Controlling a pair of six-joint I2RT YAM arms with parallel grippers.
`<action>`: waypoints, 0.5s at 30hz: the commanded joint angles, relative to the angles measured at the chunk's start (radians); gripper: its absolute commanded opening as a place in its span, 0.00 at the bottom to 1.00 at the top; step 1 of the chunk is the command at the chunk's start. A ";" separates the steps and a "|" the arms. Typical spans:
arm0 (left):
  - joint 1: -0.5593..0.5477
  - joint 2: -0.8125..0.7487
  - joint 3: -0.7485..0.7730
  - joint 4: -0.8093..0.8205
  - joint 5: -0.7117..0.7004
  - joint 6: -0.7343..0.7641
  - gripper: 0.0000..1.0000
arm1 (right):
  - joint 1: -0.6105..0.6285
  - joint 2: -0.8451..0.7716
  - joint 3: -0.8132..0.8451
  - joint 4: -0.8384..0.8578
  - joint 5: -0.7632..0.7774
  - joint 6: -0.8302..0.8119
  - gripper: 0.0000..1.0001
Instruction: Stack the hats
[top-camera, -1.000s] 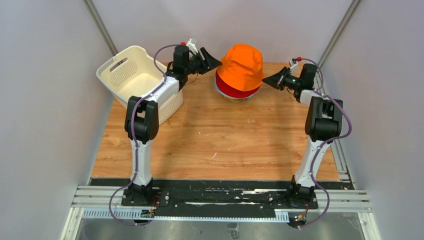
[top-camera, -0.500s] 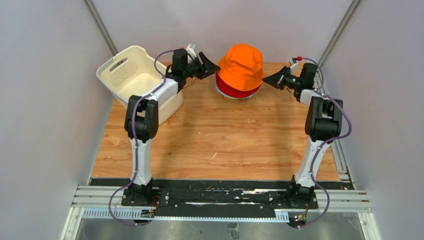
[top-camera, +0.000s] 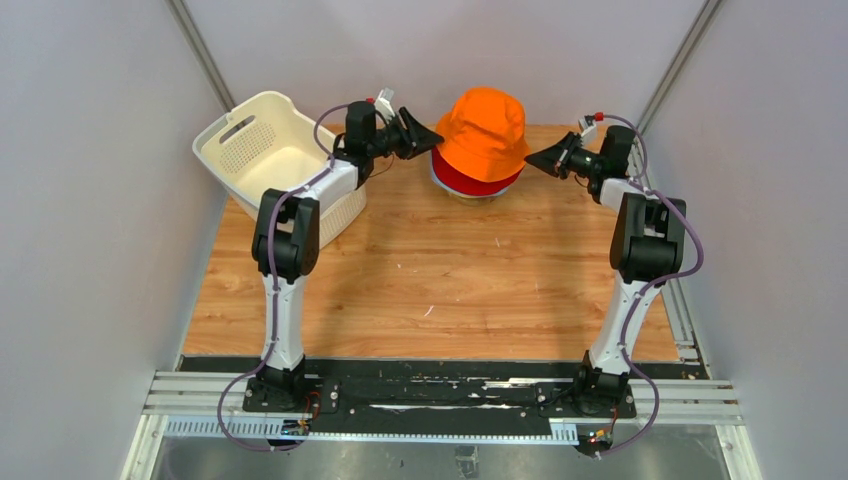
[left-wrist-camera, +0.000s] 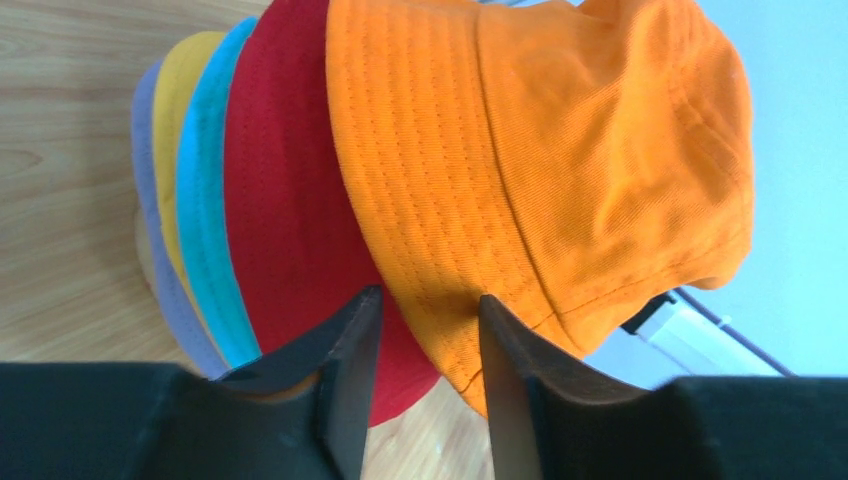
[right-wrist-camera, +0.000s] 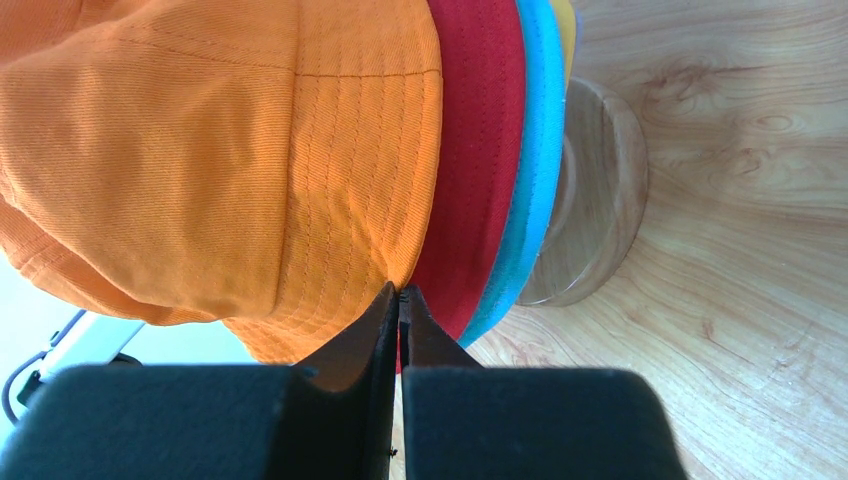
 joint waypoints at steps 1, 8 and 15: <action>0.002 0.024 -0.029 0.144 0.046 -0.071 0.39 | 0.011 -0.007 0.033 0.017 -0.003 -0.008 0.01; 0.004 0.026 -0.061 0.230 0.043 -0.116 0.09 | 0.009 -0.004 0.033 0.021 -0.004 -0.007 0.00; 0.014 -0.003 -0.114 0.121 -0.014 -0.013 0.00 | 0.009 -0.002 0.027 0.022 0.001 -0.010 0.01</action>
